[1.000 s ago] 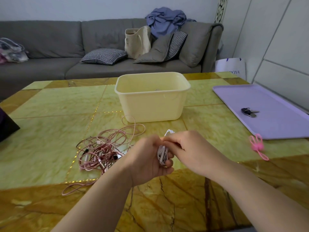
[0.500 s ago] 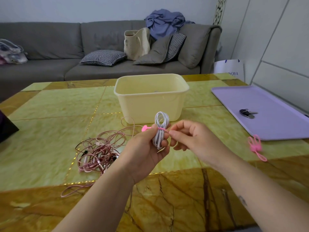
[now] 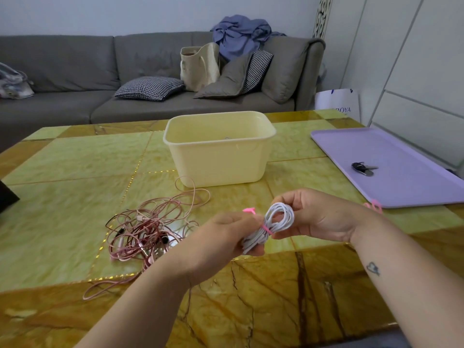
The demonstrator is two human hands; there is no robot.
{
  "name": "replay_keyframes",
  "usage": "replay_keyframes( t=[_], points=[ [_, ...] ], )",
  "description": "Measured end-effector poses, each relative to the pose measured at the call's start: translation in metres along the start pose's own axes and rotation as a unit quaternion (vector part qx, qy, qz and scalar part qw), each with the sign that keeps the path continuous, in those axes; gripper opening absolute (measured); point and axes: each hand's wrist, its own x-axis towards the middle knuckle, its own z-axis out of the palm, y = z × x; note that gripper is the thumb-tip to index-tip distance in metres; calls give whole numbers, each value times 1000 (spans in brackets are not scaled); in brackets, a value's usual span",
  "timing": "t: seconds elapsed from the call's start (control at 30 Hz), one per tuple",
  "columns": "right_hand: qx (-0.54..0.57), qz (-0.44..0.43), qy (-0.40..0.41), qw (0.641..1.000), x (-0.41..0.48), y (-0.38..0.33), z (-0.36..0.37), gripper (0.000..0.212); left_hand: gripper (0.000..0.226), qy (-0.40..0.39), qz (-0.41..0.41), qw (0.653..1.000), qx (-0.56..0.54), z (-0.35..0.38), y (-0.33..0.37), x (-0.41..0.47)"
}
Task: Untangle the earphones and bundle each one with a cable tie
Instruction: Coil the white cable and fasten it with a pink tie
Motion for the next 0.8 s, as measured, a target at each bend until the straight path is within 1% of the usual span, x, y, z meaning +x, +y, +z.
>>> replay_keyframes(
  t=[0.07, 0.13, 0.23, 0.33, 0.43, 0.47, 0.5, 0.53, 0.6, 0.63, 0.7, 0.77, 0.8],
  points=[
    [-13, -1, 14, 1000, -1, -1, 0, 13, 25, 1, 16, 997, 80, 1, 2, -2],
    [-50, -4, 27, 998, -2, -2, 1, 14, 24, 13, 23, 990, 136, 1, 2, -1],
    [-156, -11, 52, 986, -2, -4, 4, 17, 25, 40, 8, 982, 184, 1, -1, 0],
    [-276, -6, 97, 956, -2, -8, 12, 18, 27, 79, -25, 965, 251, 3, -6, 3],
    [-361, -34, 151, 920, -2, -9, 26, 14, 18, 126, -45, 957, 258, 7, -11, 6],
    [-382, -49, 174, 907, -1, -8, 32, 13, 19, 138, -51, 957, 251, 9, -12, 8],
    [-396, -65, 195, 895, 0, -7, 37, 12, 21, 147, -57, 961, 226, 10, -13, 11],
    [-406, -80, 216, 884, 2, -6, 42, 13, 23, 155, -66, 970, 175, 11, -13, 13],
    [-409, -109, 253, 870, 4, -4, 49, 18, 22, 174, -98, 979, 29, 12, -14, 17],
    [-405, -122, 267, 866, 5, -3, 52, 19, 18, 186, -116, 974, -50, 12, -13, 18],
    [-395, -148, 287, 860, 6, -1, 55, 19, 9, 197, -129, 951, -201, 11, -11, 17],
    [-368, -172, 299, 863, 9, 1, 56, 17, 16, 186, -118, 924, -311, 8, -11, 17],
    [-351, -182, 301, 868, 10, 2, 56, 14, 22, 181, -112, 916, -339, 6, -11, 17]
  ],
)
